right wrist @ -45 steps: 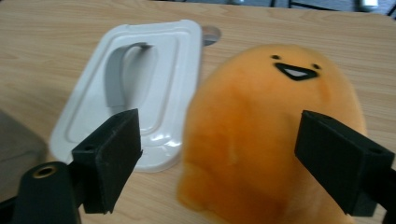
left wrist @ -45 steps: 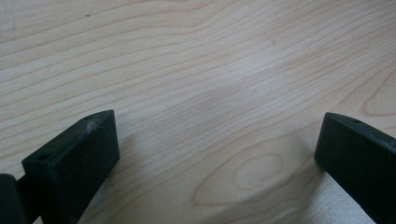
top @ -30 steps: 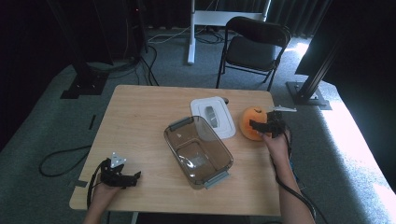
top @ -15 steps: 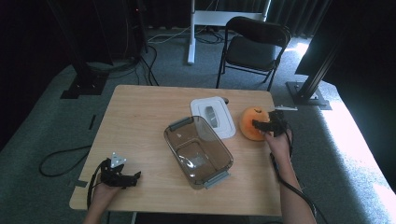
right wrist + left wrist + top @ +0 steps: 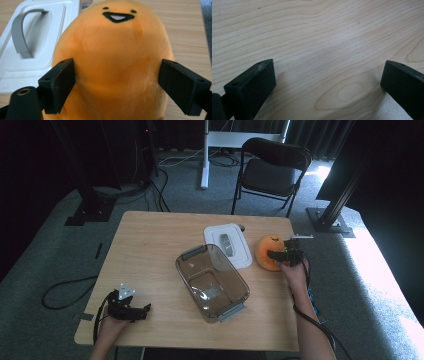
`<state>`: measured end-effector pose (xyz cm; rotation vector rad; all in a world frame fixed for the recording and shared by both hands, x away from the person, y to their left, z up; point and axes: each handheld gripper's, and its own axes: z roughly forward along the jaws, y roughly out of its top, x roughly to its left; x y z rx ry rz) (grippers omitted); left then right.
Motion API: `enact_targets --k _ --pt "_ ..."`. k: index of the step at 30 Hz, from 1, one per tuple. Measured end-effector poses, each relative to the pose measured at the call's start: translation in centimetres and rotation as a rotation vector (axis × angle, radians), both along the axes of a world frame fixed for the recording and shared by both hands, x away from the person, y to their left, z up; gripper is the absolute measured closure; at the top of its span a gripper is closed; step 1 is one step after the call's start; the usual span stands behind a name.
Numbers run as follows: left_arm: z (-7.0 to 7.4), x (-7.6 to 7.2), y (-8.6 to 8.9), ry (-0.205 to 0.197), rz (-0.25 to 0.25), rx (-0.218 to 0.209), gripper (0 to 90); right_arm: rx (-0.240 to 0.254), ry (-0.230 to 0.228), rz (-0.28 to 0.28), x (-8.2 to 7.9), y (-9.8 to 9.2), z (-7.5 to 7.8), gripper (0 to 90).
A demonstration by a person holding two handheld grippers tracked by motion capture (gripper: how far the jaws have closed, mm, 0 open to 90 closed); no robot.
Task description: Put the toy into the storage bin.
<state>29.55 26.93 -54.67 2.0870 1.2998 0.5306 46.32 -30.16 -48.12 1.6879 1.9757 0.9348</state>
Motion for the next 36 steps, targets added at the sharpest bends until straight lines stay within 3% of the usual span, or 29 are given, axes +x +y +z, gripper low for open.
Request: enact_targets --k 6,8,18,23,26,36 --pt "0.0 0.0 0.0 0.0 0.0 0.0 0.2 0.005 -0.002 -0.003 -0.3 0.1 -0.5 15.7" --pt "0.0 0.0 0.0 0.0 0.0 0.0 0.2 -0.018 -0.006 0.022 -0.5 0.3 -0.7 18.2" --pt "0.0 0.0 0.0 0.0 0.0 0.0 0.2 -0.075 -0.023 0.044 -1.5 0.9 -0.6 54.4" --pt "0.0 0.0 0.0 0.0 0.001 0.0 0.2 -0.088 -0.021 0.012 -1.6 0.9 0.1 67.1" --pt "0.0 0.0 0.0 0.0 0.004 -0.001 0.3 -0.084 -0.025 -0.001 -1.6 0.8 0.8 69.8" --pt "0.0 0.0 0.0 0.0 0.004 0.0 0.2 -0.071 -0.06 0.034 -2.8 0.6 2.8 70.1"
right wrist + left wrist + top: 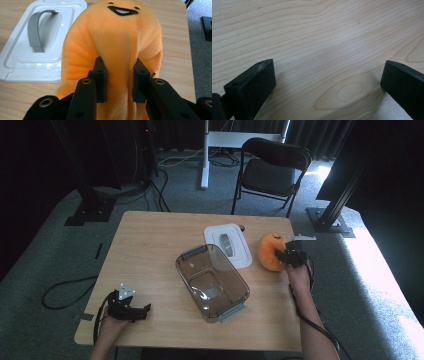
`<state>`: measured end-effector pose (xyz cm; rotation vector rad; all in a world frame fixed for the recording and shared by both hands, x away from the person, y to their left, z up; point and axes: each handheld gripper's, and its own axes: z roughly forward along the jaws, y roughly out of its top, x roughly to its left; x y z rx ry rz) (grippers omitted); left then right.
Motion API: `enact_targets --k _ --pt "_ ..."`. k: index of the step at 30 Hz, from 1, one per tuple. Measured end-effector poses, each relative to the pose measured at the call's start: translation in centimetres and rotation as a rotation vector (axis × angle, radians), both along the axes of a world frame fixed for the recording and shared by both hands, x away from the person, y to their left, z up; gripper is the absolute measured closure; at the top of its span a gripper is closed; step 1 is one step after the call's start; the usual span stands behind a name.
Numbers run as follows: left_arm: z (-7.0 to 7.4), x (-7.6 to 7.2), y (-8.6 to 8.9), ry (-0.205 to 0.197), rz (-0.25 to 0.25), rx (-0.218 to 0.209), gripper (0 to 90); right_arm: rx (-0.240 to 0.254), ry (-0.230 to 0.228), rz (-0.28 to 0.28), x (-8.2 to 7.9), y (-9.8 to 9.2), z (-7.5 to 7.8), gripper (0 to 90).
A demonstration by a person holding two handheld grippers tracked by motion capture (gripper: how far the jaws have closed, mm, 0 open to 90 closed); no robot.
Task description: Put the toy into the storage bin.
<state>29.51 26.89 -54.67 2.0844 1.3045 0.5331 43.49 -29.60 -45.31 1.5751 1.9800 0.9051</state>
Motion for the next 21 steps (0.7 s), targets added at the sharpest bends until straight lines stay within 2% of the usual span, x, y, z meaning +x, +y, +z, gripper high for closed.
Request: enact_targets --k 8,12,21 --pt "0.0 0.0 0.0 0.0 0.001 -0.001 0.2 0.004 -0.017 0.03 -1.2 0.1 0.8 70.1" --pt "0.0 0.0 0.0 0.0 0.001 -0.001 0.3 0.008 -0.004 0.042 -1.6 0.2 0.9 70.1" --pt "0.0 0.0 0.0 0.0 0.002 -0.001 0.2 -0.004 -0.034 0.078 -2.7 0.9 1.8 70.0"
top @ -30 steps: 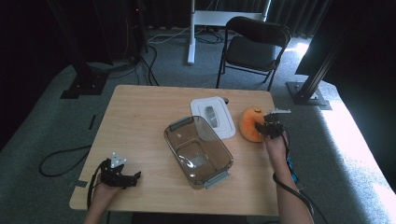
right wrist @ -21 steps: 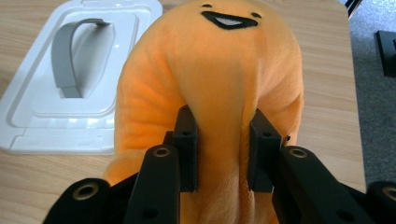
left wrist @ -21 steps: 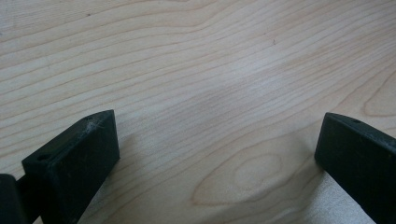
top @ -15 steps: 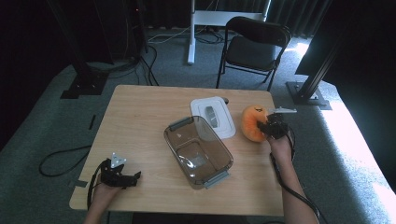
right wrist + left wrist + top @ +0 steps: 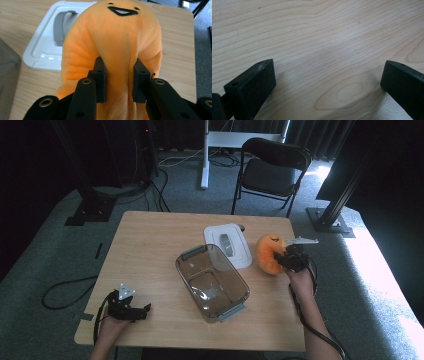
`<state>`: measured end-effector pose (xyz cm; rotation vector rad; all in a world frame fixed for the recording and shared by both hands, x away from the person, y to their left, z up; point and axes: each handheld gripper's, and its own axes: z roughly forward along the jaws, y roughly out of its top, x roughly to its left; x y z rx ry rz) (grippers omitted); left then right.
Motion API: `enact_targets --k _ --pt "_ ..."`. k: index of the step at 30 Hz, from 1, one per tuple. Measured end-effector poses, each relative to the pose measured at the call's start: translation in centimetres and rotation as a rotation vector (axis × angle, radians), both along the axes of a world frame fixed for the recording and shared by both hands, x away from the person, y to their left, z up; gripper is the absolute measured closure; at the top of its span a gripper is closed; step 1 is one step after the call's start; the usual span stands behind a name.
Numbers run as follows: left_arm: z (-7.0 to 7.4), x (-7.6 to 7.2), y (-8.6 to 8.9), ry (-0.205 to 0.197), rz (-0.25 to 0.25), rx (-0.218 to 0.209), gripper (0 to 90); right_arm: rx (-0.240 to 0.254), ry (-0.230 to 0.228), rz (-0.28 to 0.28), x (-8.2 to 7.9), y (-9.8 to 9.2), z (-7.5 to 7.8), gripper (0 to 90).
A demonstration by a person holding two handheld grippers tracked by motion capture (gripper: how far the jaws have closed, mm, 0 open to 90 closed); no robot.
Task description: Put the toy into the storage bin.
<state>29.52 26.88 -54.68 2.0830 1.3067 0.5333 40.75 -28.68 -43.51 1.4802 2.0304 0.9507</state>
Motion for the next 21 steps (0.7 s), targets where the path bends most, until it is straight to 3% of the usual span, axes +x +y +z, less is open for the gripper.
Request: enact_targets --k 21 --pt "0.0 0.1 0.0 -0.001 0.001 0.002 0.2 0.022 -0.084 0.111 -2.3 2.9 4.5 69.9"
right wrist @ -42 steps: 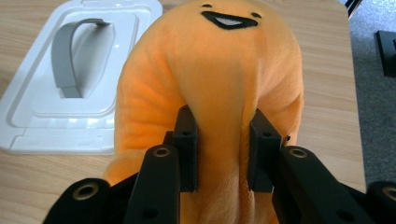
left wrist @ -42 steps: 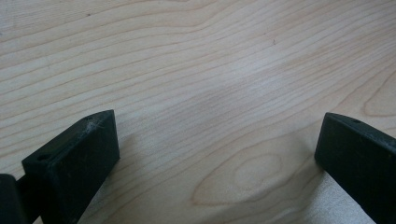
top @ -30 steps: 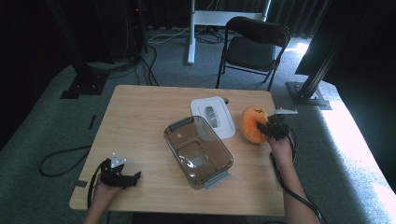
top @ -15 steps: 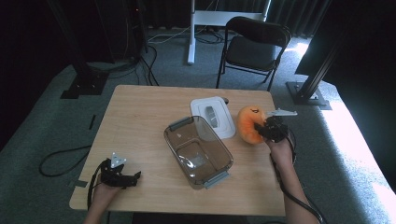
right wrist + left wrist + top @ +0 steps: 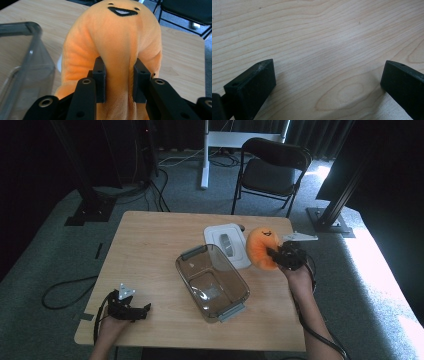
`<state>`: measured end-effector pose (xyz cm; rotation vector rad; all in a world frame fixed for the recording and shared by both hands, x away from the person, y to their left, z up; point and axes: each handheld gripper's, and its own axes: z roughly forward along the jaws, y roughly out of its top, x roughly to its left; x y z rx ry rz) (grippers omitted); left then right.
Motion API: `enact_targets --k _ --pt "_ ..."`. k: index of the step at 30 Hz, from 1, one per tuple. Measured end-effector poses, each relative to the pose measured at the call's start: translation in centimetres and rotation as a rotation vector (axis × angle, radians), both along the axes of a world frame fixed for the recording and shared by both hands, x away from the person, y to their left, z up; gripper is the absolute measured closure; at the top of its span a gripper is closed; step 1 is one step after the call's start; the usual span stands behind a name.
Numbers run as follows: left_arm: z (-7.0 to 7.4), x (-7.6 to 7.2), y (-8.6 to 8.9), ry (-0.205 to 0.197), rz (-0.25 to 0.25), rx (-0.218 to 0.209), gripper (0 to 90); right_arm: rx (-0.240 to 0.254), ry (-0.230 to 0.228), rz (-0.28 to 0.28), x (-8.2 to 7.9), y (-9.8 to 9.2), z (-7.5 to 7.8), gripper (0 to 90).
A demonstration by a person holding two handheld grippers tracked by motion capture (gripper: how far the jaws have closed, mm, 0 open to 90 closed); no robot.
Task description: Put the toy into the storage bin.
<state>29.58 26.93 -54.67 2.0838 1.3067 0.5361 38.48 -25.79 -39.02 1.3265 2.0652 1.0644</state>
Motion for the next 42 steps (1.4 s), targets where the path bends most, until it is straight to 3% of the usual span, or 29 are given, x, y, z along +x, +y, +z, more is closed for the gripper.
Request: enact_targets --k 10,27,42 --pt "0.0 0.0 0.0 0.0 0.0 0.0 0.2 0.023 -0.065 0.08 -1.5 1.8 2.6 69.8" --pt "0.0 0.0 0.0 0.001 0.0 0.0 0.2 0.034 -0.129 0.211 -4.2 5.0 5.1 69.8" --pt "0.0 0.0 0.0 0.001 -0.001 0.0 0.2 0.039 -0.136 0.342 -6.4 8.2 5.1 69.7"
